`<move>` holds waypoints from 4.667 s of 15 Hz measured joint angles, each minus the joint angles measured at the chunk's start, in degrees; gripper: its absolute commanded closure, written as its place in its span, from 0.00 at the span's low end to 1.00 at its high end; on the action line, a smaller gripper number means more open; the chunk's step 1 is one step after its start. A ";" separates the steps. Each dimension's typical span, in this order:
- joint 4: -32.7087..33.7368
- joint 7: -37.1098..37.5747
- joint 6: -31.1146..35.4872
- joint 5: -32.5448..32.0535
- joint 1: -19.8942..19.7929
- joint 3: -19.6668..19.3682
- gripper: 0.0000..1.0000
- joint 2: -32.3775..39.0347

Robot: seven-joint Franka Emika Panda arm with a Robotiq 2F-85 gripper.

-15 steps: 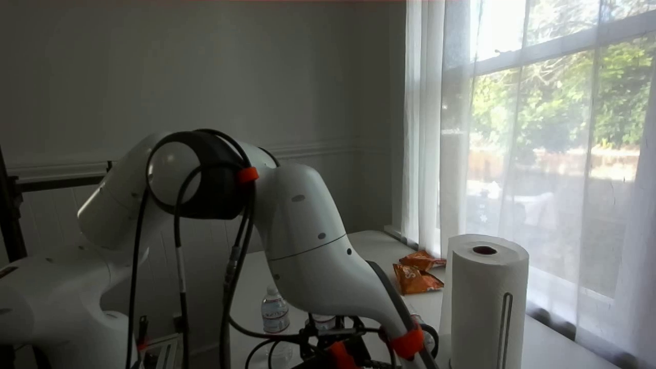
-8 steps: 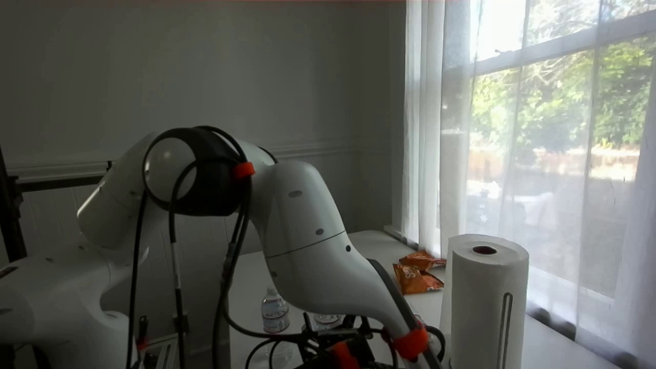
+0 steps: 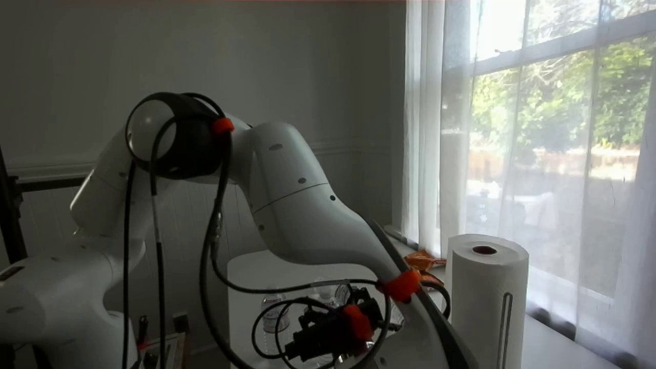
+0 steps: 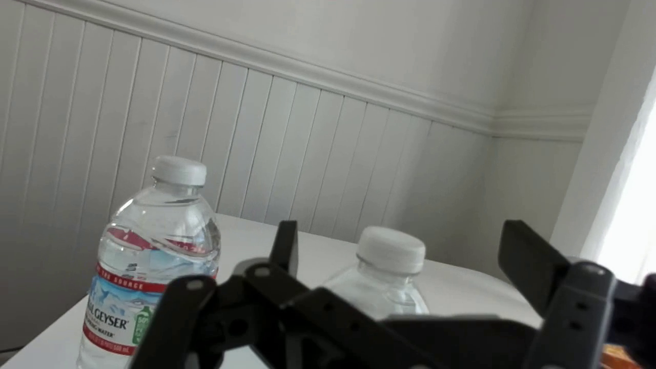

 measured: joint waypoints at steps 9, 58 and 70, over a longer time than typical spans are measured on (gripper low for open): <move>-8.27 12.99 14.62 -7.80 6.50 -2.46 0.00 -17.70; 0.11 58.14 65.41 -56.10 24.02 25.57 0.00 -26.47; 6.64 55.34 65.62 -54.37 23.37 23.40 0.00 -14.73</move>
